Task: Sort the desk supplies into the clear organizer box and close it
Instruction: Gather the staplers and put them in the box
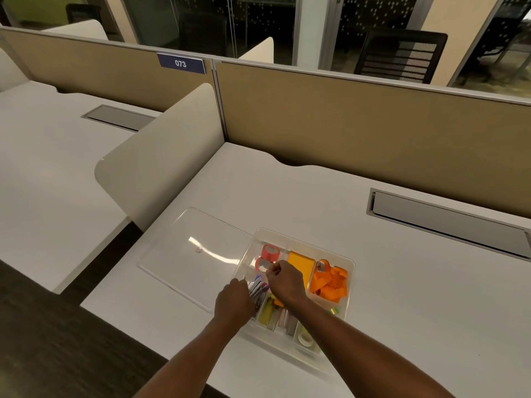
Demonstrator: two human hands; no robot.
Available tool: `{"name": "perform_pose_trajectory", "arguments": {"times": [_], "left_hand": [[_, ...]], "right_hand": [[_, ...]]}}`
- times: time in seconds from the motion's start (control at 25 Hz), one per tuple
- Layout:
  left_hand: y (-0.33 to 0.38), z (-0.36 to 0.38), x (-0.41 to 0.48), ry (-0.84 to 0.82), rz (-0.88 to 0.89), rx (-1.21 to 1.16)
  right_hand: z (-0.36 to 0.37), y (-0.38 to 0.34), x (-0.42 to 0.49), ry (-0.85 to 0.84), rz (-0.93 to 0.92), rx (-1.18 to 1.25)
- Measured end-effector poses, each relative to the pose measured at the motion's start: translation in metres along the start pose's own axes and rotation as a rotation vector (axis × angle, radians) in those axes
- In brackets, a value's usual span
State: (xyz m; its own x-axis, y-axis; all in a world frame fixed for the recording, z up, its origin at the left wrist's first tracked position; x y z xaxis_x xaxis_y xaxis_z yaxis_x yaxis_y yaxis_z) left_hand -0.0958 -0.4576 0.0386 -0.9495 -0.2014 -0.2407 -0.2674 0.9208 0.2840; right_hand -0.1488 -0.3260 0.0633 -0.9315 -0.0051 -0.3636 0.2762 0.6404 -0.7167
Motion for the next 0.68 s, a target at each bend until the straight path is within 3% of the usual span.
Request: {"name": "perform_pose_trajectory", "arguments": {"times": [0.2,0.32,0.44,0.56,0.68], "left_hand": [[-0.006,-0.002,0.002,0.078,0.019,0.076],[-0.009,-0.005,0.005,0.202,0.003,0.108],[-0.012,-0.001,0.009,0.170,-0.084,0.027],[-0.009,0.004,0.011,0.122,-0.141,-0.114],[-0.004,0.007,0.010,0.123,-0.140,-0.141]], "right_hand": [[-0.026,0.013,0.000,0.039,-0.100,-0.062],[-0.053,0.028,-0.001,0.150,-0.142,-0.145],[-0.083,0.054,-0.005,0.315,-0.134,-0.340],[-0.104,0.086,-0.010,0.343,0.008,-0.439],[-0.116,0.116,-0.016,0.290,0.213,-0.312]]}}
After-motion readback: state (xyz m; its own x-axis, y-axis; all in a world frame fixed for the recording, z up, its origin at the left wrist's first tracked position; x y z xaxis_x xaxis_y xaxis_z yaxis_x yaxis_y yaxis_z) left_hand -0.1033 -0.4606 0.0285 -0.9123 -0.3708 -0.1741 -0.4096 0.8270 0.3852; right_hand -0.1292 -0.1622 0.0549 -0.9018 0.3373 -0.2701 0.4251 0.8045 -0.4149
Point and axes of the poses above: each hand's wrist, its own x-axis towards the middle knuckle, its own z-axis out of the palm, y = z × x, the point moved 3 cm from there along x, towards the middle knuckle, and after that the axes turned 1 degree about -x, right-handed, at the moved point
